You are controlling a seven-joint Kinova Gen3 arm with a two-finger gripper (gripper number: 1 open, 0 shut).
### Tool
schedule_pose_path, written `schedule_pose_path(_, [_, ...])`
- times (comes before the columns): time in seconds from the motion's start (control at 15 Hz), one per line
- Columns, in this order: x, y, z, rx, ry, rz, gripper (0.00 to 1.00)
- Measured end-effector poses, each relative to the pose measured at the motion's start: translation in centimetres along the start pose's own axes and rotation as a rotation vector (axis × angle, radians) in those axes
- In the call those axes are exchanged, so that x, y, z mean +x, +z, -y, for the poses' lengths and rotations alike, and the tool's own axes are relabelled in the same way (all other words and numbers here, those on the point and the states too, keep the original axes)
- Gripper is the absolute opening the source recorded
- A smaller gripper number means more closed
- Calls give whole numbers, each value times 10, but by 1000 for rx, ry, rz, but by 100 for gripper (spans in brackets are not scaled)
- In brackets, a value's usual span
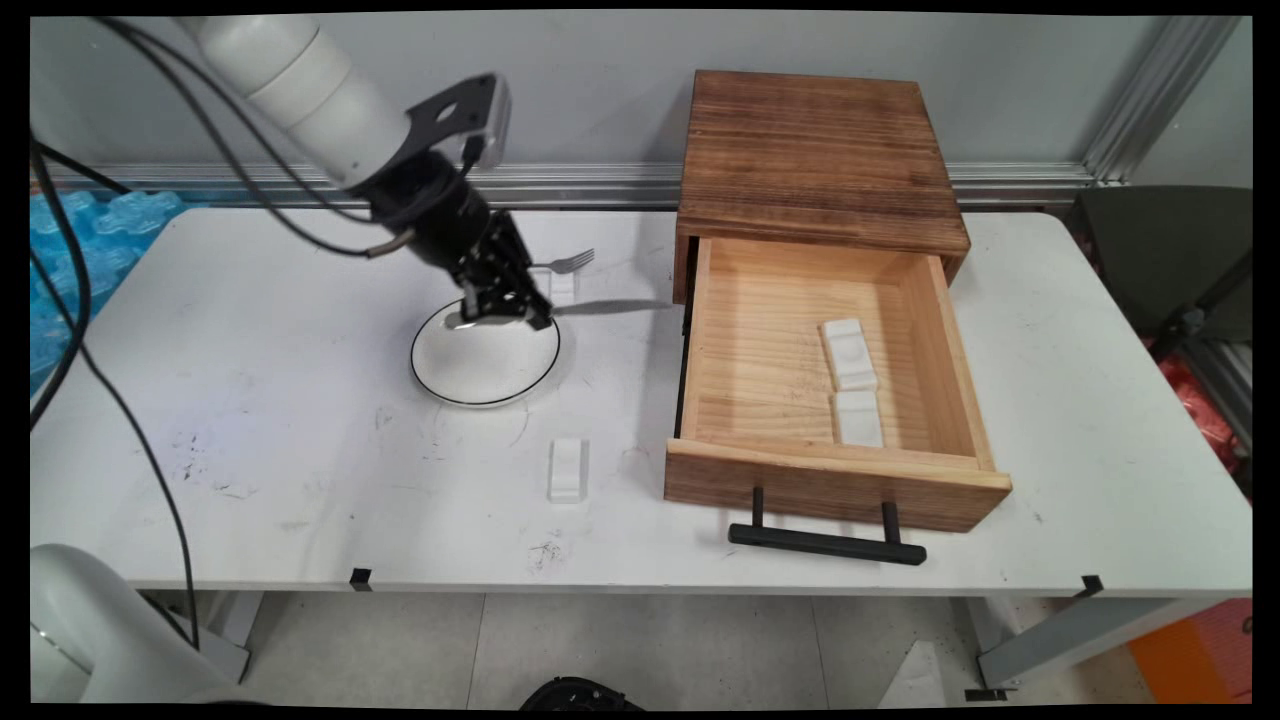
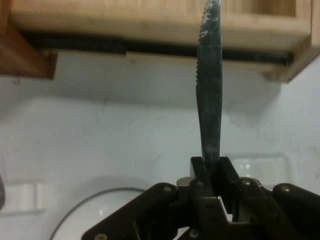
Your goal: Place the picked object into the drawer
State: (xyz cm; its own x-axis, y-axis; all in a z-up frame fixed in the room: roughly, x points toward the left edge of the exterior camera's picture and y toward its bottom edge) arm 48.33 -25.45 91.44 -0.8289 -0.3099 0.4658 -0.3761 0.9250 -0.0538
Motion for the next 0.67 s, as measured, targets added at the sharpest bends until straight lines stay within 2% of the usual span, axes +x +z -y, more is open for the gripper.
schedule_pose_path(0.4, [48, -7, 12, -8, 12, -52, 0])
schedule_pose_path(0.67, [81, -2, 17, -4, 19, -89, 0])
